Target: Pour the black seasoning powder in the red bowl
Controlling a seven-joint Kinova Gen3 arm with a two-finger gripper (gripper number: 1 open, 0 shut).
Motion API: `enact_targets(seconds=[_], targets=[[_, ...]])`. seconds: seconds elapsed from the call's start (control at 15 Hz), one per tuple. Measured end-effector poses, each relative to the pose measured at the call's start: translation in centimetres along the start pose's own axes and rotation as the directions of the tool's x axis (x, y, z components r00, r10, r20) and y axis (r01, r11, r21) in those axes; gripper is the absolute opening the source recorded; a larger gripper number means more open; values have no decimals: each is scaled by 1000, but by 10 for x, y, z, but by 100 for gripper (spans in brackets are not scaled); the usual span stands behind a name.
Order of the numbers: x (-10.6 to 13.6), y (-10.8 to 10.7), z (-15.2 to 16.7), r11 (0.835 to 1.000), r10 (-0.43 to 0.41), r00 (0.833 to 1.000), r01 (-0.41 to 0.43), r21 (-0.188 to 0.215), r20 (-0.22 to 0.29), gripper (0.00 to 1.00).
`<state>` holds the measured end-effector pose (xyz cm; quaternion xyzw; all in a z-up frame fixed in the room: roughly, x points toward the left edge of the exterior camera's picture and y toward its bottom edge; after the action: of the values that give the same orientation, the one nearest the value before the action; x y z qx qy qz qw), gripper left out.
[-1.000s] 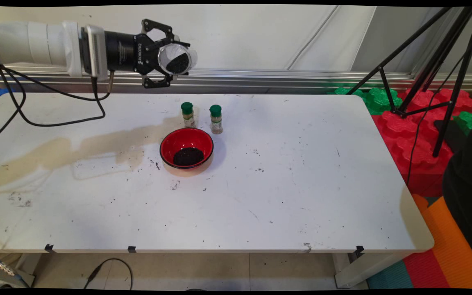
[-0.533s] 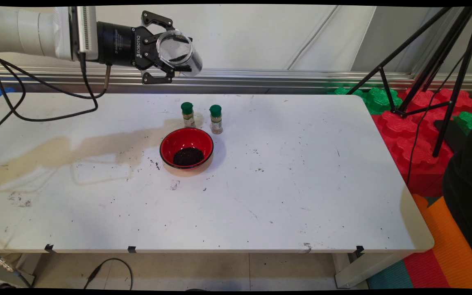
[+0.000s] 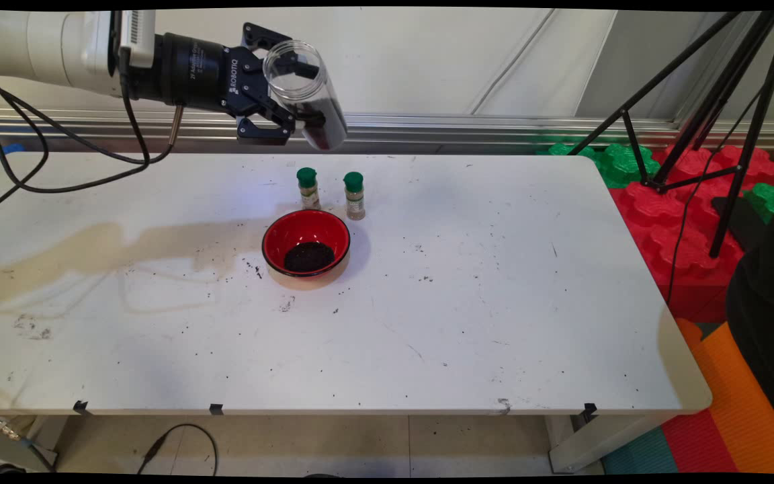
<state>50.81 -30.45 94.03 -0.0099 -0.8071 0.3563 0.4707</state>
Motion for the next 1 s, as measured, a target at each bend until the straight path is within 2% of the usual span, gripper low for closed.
enact_targets(seconds=[0.27,0.53,1.0], targets=[[3,1,7,991,-129,991,128,-47,-24,0],[5,4,15,966,-242,969,237,-100,-41,0],[-4,18,33,905,-395,918,381,-187,-38,0]])
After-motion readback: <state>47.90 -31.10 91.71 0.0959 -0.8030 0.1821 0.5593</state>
